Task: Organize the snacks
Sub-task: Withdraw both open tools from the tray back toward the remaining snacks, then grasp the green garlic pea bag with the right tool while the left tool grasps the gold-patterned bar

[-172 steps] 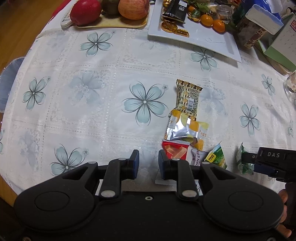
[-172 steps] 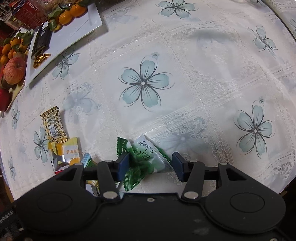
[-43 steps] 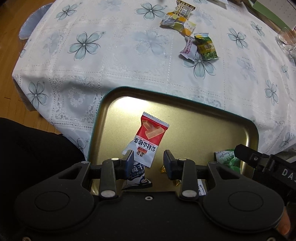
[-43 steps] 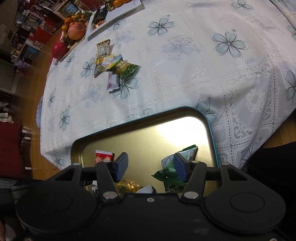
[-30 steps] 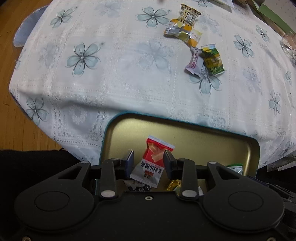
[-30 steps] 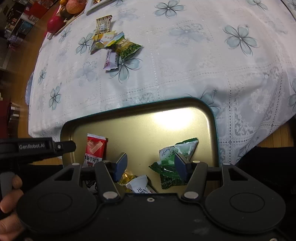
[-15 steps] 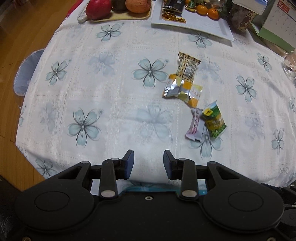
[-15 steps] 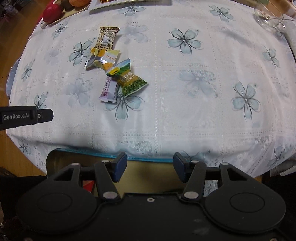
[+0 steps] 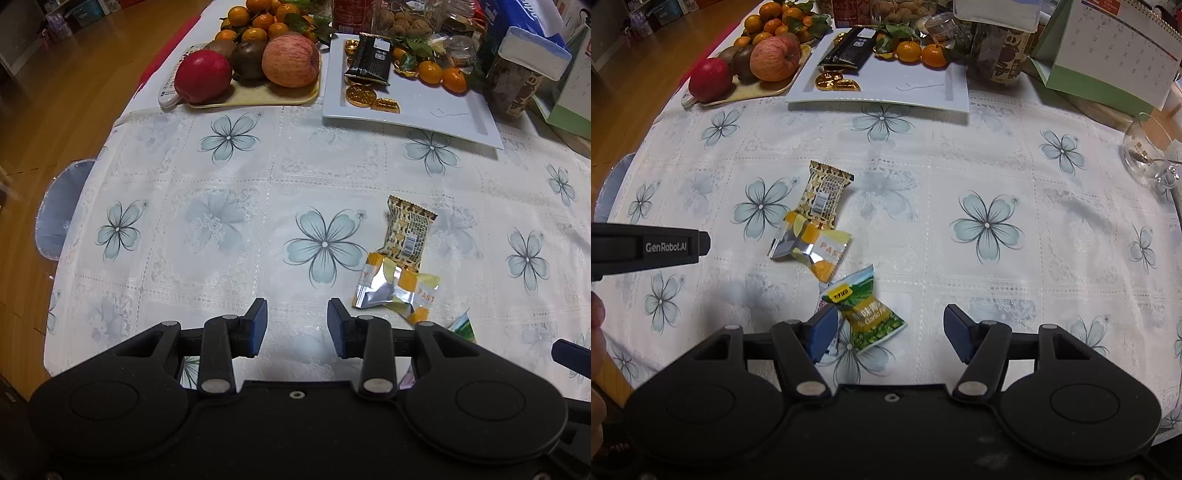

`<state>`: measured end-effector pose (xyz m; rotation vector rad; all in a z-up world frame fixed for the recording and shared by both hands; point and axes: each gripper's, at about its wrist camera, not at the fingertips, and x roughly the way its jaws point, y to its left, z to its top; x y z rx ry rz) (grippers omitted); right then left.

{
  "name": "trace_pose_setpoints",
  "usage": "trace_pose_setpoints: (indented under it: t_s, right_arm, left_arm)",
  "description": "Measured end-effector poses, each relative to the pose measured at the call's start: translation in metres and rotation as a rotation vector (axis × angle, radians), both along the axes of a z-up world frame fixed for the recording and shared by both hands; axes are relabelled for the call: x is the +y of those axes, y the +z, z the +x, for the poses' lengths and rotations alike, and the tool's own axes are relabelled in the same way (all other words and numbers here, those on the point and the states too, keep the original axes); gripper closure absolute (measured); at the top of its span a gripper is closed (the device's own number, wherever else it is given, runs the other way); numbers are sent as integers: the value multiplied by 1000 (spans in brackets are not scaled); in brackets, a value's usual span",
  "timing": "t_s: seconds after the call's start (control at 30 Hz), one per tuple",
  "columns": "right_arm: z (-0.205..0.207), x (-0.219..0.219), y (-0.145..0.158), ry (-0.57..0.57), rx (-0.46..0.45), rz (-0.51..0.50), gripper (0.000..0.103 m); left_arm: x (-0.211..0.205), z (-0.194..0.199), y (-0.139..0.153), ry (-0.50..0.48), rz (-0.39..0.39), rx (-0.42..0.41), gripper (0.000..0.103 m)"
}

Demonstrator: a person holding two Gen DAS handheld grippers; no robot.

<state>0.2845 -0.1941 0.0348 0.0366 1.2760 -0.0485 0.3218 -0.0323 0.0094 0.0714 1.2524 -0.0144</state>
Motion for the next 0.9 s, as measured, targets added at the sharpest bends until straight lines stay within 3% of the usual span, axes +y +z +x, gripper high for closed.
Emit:
trace_pose_setpoints:
  t_s: [0.13,0.27,0.67,0.9]
  right_arm:
    - [14,2,-20,0,59,54,40]
    - [21,4,-34,-12,85,39,40]
    - [41,14,-68,-18,173,51,40]
    - [45,6,-81,-55,239,81,53]
  left_arm:
    - [9,8,1,37,-42,11,57]
    - [11,9,-1,50,-27,31,58]
    - [11,10,-9,43,-98,90,58]
    - [9,15,-9,34,-136,108,58]
